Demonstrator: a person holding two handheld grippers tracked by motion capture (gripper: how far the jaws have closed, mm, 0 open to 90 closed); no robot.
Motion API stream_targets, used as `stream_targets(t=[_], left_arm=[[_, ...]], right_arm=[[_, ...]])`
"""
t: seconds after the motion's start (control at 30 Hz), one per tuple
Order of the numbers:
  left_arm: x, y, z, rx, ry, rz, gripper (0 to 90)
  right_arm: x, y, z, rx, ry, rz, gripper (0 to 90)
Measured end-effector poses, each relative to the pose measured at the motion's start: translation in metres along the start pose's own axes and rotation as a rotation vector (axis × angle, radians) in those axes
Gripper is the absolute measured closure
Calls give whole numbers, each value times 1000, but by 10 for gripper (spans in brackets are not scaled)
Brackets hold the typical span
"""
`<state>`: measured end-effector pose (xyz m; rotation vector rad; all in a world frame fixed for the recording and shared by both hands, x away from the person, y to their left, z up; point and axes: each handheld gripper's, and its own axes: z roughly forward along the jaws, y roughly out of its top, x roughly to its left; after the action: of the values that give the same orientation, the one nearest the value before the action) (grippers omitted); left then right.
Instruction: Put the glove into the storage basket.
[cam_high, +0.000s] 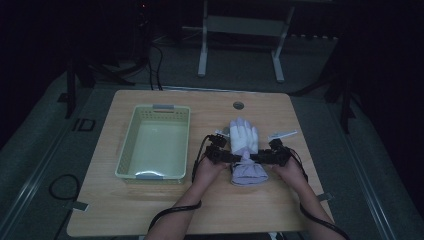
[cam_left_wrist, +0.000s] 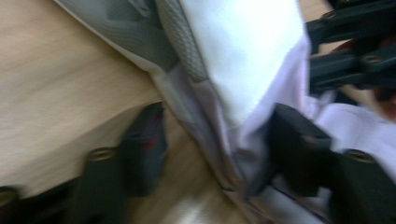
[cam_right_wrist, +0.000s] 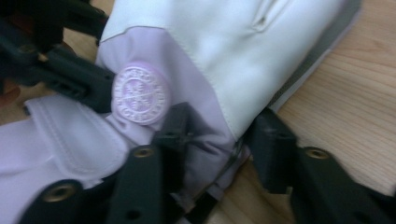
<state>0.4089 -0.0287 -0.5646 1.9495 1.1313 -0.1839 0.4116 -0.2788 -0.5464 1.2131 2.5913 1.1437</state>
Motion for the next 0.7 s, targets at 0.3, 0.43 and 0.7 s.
stream_targets(t=[0.3,0.43,0.7], left_arm=[[-8,3,-5,1,-22,45,714],[-11,6,-8,1,-22,60,757],[-24,15,-20,5,-14,101,769]], right_arm=[[10,3,-3,-6,-53,17,810],[14,4,-9,-21,-64,20,822],[18,6,-24,-53,-51,32,826]])
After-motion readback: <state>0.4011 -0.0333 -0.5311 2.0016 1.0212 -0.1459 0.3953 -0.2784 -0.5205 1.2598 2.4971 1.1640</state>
